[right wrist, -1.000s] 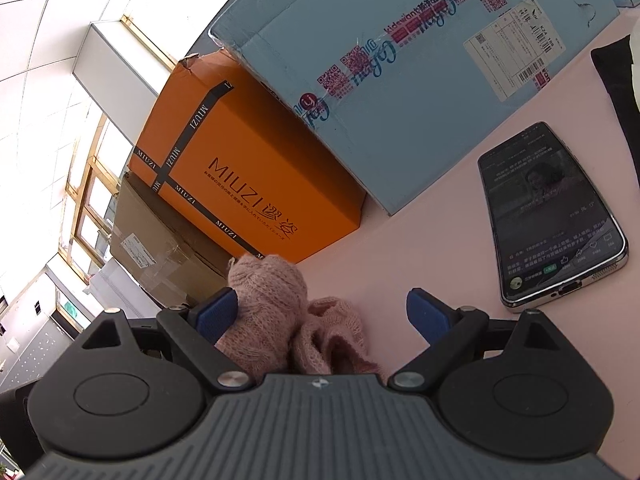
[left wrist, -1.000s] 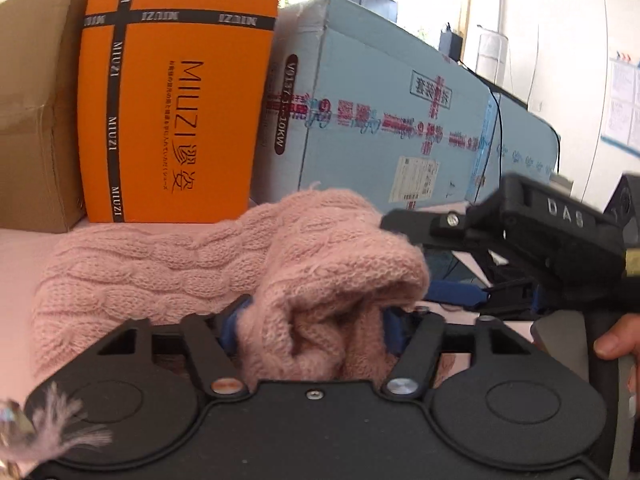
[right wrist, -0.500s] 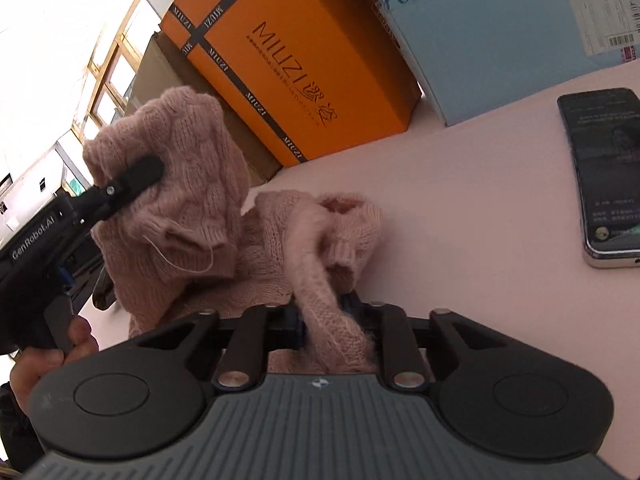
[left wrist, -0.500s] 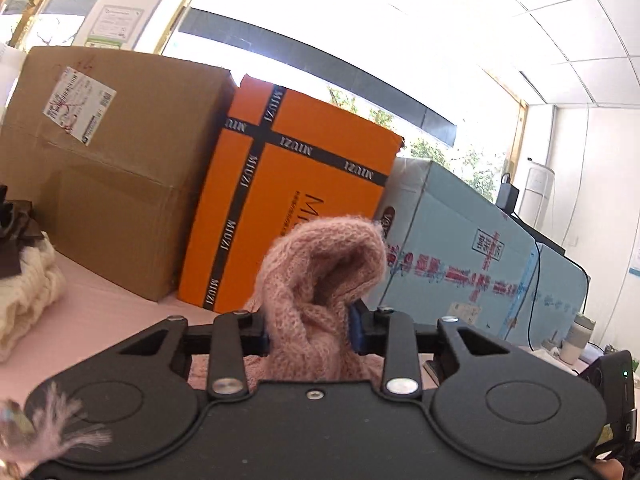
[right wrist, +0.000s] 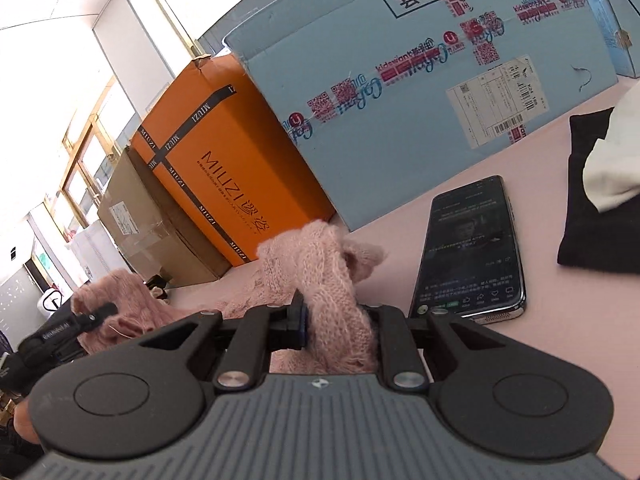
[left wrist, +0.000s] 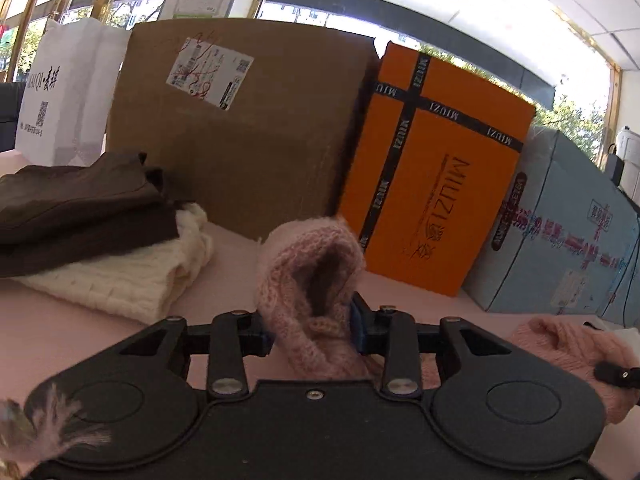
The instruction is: Fold clothes
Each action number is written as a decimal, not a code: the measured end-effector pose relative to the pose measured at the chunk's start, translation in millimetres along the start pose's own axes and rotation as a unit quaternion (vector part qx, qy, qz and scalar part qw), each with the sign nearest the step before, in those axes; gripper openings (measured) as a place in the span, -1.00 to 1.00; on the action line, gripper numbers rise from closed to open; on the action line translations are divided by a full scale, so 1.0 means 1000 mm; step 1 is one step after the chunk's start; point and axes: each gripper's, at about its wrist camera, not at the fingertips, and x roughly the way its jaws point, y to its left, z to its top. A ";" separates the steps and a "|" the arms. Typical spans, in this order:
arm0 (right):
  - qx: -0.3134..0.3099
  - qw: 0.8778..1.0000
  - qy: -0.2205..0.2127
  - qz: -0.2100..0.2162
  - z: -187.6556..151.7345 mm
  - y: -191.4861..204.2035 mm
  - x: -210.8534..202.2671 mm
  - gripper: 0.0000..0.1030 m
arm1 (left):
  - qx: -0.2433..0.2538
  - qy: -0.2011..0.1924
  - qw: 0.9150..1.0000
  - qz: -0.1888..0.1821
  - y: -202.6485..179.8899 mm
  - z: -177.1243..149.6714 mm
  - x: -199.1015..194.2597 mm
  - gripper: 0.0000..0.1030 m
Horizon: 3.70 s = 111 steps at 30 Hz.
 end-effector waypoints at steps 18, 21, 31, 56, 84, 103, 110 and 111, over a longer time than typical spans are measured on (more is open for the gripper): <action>0.013 0.999 0.037 -0.012 -0.003 -0.001 0.006 -0.58 | 0.225 0.105 0.968 -0.046 -0.048 -0.016 0.028 0.97; 0.013 0.999 0.037 -0.012 -0.003 -0.001 0.006 -0.58 | 0.199 0.108 0.972 -0.057 -0.035 -0.014 0.031 0.56; -0.003 1.000 0.031 -0.004 -0.002 0.000 0.002 -0.70 | 0.139 -0.027 0.990 0.012 -0.005 0.023 0.005 -0.38; -0.156 0.985 -0.020 -0.071 0.004 0.020 -0.006 0.65 | 0.314 -0.033 0.934 -0.168 -0.059 -0.002 0.009 1.00; -0.476 0.861 0.087 0.161 0.003 0.087 0.001 -0.78 | 0.370 -0.051 0.914 -0.160 -0.064 -0.024 0.017 1.00; -0.417 0.890 0.043 0.179 -0.037 0.082 -0.105 -0.79 | 0.499 0.035 0.780 -0.376 -0.068 -0.060 -0.091 -0.18; -0.368 0.906 0.093 0.189 -0.051 0.067 -0.114 -0.78 | 0.328 0.016 0.871 -0.367 -0.020 -0.050 -0.110 -0.12; -0.363 0.906 0.107 0.191 -0.054 0.064 -0.114 -0.77 | 0.275 -0.001 0.896 -0.347 -0.005 -0.040 -0.110 -0.03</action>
